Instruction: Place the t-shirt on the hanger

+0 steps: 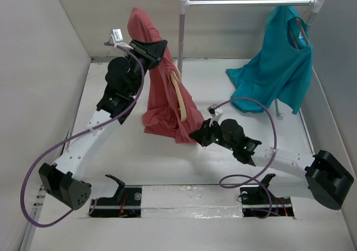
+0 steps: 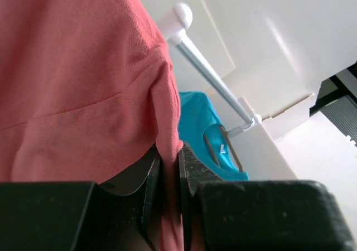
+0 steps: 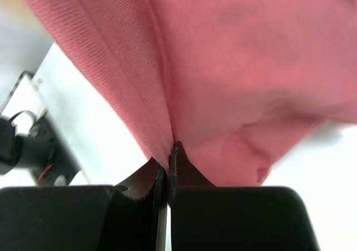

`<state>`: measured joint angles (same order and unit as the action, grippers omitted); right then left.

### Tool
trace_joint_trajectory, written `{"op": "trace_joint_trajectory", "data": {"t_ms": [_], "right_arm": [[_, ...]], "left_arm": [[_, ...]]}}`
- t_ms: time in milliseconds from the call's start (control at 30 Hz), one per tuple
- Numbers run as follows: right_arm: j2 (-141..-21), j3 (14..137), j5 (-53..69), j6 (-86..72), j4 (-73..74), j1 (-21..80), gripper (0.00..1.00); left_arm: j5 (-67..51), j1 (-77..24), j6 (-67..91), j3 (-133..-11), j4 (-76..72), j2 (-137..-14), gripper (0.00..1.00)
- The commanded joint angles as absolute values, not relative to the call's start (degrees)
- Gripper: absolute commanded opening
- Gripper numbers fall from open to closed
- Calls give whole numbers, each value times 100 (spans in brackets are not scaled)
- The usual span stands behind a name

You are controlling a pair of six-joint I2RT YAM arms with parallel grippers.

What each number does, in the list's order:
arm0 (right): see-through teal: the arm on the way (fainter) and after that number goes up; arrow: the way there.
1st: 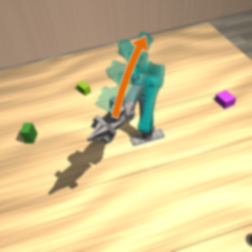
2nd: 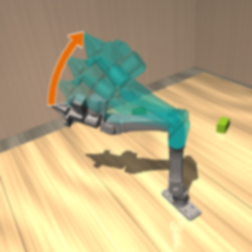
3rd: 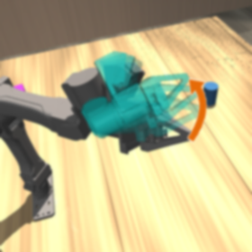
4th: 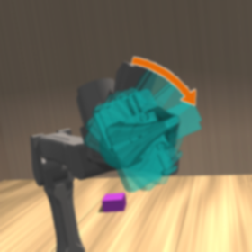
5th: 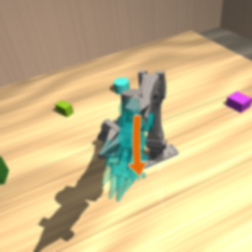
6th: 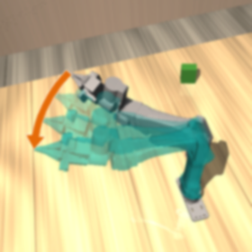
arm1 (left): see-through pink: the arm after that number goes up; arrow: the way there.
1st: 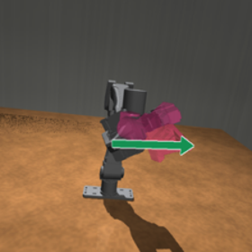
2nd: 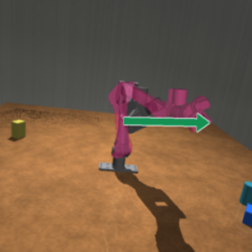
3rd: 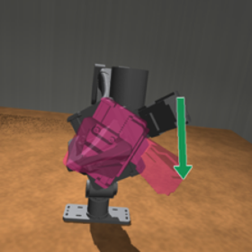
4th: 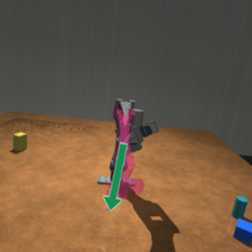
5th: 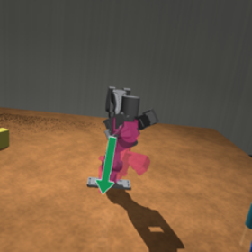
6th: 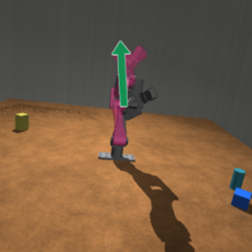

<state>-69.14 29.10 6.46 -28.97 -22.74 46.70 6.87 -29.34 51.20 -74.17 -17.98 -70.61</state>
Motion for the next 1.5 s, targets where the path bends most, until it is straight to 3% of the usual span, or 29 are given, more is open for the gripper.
{"op": "trace_joint_trajectory", "data": {"t_ms": [0, 267, 433, 567, 633, 833, 1000, 1267, 1333, 1367, 1467], "right_arm": [[-6794, 2664, 370, -3014, -1671, 4974, 0], [-6583, 2198, 439, -3489, -1398, 5510, 0], [-6671, 2170, 711, -3779, -1189, 6176, 0], [-5981, 2697, 782, -3753, -29, 6793, 0], [-5531, 3163, 738, -3648, 996, 6847, 0], [-4316, 4435, 442, -3533, 2169, 6847, 0], [-4981, 5062, 421, -3235, 1716, 6715, 0], [-7082, 5291, 439, -3076, 721, 6662, 0], [-7128, 5335, 509, -3155, 825, 6662, 14], [-7102, 5361, 492, -3155, 913, 6662, 38], [-6637, 5414, 282, -3173, 1387, 6662, 65]], "left_arm": [[432, -2629, 5299, -8191, -2768, -7215, 0], [387, -2136, 5949, -8534, -3067, -7567, 0], [1106, -2074, 5521, -8526, -3225, -7760, 0], [1310, -2074, 4958, -8298, -3374, -7919, 0], [1301, -2074, 4572, -7824, -3822, -7805, 0], [1029, -2222, 4412, -6787, -4271, -7428, 0], [222, -2566, 5227, -5707, -4166, -6795, 0], [-1114, -2496, 6037, -4659, -3490, -5881, 0], [-1361, -2339, 6195, -4413, -3410, -5801, 0], [-1536, -2286, 6266, -4325, -3445, -5722, 0], [-1547, -2285, 6389, -3912, -3603, -5581, 0]]}}
